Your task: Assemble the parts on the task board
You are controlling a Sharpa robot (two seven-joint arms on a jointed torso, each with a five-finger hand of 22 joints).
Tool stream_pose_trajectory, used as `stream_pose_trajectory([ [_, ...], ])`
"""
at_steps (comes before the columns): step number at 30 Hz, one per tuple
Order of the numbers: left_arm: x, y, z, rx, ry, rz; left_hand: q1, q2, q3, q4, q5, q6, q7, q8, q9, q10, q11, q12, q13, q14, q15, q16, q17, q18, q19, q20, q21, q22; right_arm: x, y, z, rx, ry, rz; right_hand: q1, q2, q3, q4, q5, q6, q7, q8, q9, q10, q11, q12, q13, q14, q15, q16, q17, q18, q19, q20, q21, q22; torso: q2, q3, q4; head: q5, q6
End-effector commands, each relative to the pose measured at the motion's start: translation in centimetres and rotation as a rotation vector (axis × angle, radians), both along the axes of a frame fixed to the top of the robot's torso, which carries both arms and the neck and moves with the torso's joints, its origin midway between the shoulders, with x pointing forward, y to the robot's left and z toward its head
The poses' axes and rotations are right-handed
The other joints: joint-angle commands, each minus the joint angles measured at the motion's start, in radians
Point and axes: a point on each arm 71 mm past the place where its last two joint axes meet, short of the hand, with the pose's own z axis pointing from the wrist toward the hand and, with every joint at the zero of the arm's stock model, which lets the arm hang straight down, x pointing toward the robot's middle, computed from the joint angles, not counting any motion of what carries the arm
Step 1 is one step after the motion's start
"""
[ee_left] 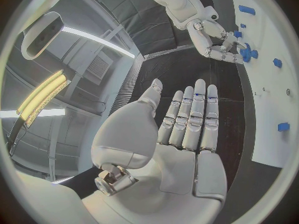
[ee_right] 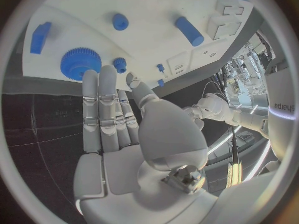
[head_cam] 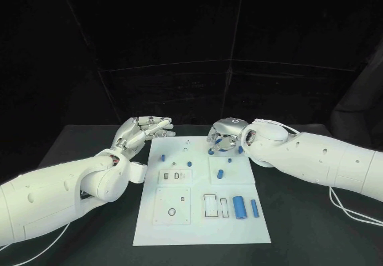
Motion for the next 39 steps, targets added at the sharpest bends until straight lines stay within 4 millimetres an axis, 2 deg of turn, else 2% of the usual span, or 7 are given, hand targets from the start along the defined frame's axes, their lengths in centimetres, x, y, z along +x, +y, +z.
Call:
stream_pose_trajectory([
  [1,-0.05,-0.16,0.14,-0.002,-0.004,-0.017,-0.01,0.002,-0.002,-0.007,0.001,0.001,0.009,-0.003,-0.001,0.0,0.005,-0.004,-0.002,0.003,0.006,-0.006,-0.002,0.014,0.005,0.002,-0.008,-0.002,0.05,0.1,-0.17,-0.058,0.01,0.012,-0.008,-0.003,0.009,-0.001,-0.005,-0.008,0.002,-0.005,-0.001,-0.008,-0.002,0.001,0.001,0.012,-0.004,0.009,0.006,0.009,0.01,0.0,0.02,0.024,0.008,-0.0001,0.0017,0.0,-0.001],
  [10,0.03,-0.19,0.09,0.0,-0.002,-0.017,-0.01,0.002,-0.003,-0.007,0.001,0.001,0.009,-0.004,-0.001,0.0,0.006,-0.005,-0.002,0.003,0.006,-0.007,-0.002,0.014,0.005,0.002,-0.008,-0.002,0.29,0.13,-0.39,-0.067,0.026,0.017,-0.013,-0.004,0.025,0.001,-0.006,-0.008,0.001,-0.004,0.0,-0.006,-0.003,0.003,0.002,0.01,-0.004,0.044,0.027,0.0,0.033,0.0,0.083,0.101,0.012,0.0004,0.0006,0.003,-0.006],
  [17,0.07,-0.27,0.06,0.001,0.002,-0.019,-0.015,0.003,-0.005,-0.007,0.001,-0.002,0.011,-0.008,-0.001,-0.003,0.007,-0.009,-0.002,0.004,0.007,-0.011,-0.002,0.014,0.007,0.003,-0.01,-0.005,0.33,0.35,-0.45,-0.069,0.032,0.024,-0.014,0.009,0.06,-0.001,-0.021,-0.003,-0.002,-0.003,0.0,0.015,-0.007,0.007,0.001,0.008,-0.007,0.086,0.051,-0.012,0.059,-0.001,0.15,0.186,0.015,0.0,0.0036,0.004,-0.012],
  [20,0.05,-0.28,0.06,0.001,0.003,-0.02,-0.015,0.003,-0.005,-0.007,0.001,-0.002,0.011,-0.008,-0.001,-0.003,0.007,-0.009,-0.002,0.004,0.007,-0.011,-0.002,0.014,0.007,0.003,-0.01,-0.005,0.31,0.44,-0.48,-0.07,0.035,0.027,-0.015,0.014,0.075,-0.001,-0.029,0.005,-0.003,-0.001,0.001,0.026,-0.008,0.008,0.001,0.007,-0.008,0.1,0.058,-0.016,0.068,-0.001,0.172,0.215,0.018,0.0,0.0027,0.005,-0.012],
  [29,0.1,-0.25,0.04,0.002,0.005,-0.02,-0.016,0.004,-0.006,-0.007,0.001,-0.003,0.012,-0.009,-0.001,-0.004,0.008,-0.011,-0.002,0.005,0.007,-0.012,-0.003,0.014,0.008,0.003,-0.011,-0.005,0.37,0.7,-0.67,-0.081,0.052,0.035,-0.026,0.015,0.13,0.0,-0.042,0.035,-0.006,0.002,0.002,0.057,-0.013,0.006,0.0,0.012,-0.01,0.214,0.16,-0.031,0.105,-0.003,0.249,0.319,0.023,-0.0009,0.0052,0.008,-0.015],
  [33,0.16,-0.31,0.01,0.002,0.008,-0.024,-0.017,0.005,-0.006,-0.007,0.001,-0.004,0.012,-0.01,-0.001,-0.005,0.008,-0.012,-0.002,0.005,0.007,-0.013,-0.003,0.014,0.009,0.003,-0.012,-0.006,0.46,1.01,-0.75,-0.084,0.057,0.041,-0.027,0.018,0.158,0.0,-0.048,0.052,-0.009,0.006,0.003,0.072,-0.017,0.006,0.001,0.012,-0.012,0.255,0.197,-0.036,0.115,-0.005,0.274,0.352,0.023,0.0001,0.0051,0.009,-0.024],
  [39,0.25,-0.18,-0.03,0.004,0.009,-0.022,-0.018,0.008,-0.006,-0.007,0.001,-0.006,0.013,-0.012,-0.001,-0.007,0.009,-0.015,-0.002,0.006,0.008,-0.015,-0.003,0.014,0.01,0.004,-0.013,-0.008,0.61,1.04,-0.77,-0.083,0.051,0.037,-0.022,0.016,0.202,-0.001,-0.058,0.072,-0.009,0.006,0.003,0.091,-0.018,0.005,0.001,0.016,-0.014,0.323,0.26,-0.045,0.136,-0.007,0.315,0.411,0.025,-0.0007,0.0059,0.013,-0.02],
])
